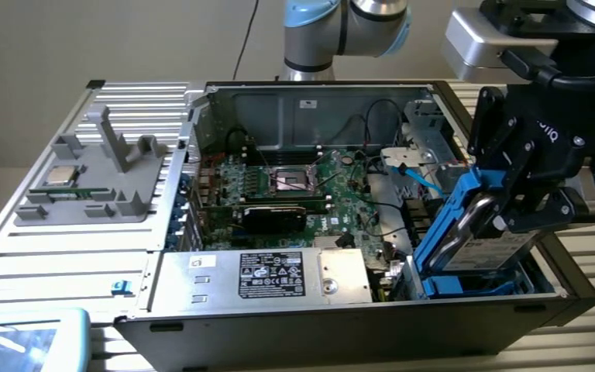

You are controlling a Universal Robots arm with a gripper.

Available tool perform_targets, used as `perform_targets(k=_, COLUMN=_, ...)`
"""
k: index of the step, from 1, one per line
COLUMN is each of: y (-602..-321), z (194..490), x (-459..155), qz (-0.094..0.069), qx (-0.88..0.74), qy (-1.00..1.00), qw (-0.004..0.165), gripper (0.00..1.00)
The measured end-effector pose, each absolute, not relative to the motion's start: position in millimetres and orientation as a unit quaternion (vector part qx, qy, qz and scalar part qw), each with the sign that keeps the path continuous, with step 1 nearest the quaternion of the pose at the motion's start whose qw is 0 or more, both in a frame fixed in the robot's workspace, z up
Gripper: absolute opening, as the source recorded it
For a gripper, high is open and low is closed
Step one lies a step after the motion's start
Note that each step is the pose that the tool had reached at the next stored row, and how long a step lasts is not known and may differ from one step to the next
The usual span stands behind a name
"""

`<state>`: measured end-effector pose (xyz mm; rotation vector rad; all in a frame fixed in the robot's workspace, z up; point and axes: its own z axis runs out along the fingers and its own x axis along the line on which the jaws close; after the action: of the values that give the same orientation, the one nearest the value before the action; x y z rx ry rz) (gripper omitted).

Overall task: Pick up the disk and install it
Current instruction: 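Insert the disk into the insertion slot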

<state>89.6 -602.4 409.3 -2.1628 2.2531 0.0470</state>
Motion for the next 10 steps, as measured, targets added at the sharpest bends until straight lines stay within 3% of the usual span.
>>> perform_targets(k=10, y=-602.4, z=403.4, x=89.6, qz=0.015, qx=-0.692, qy=0.721, qw=0.009, gripper=0.37)
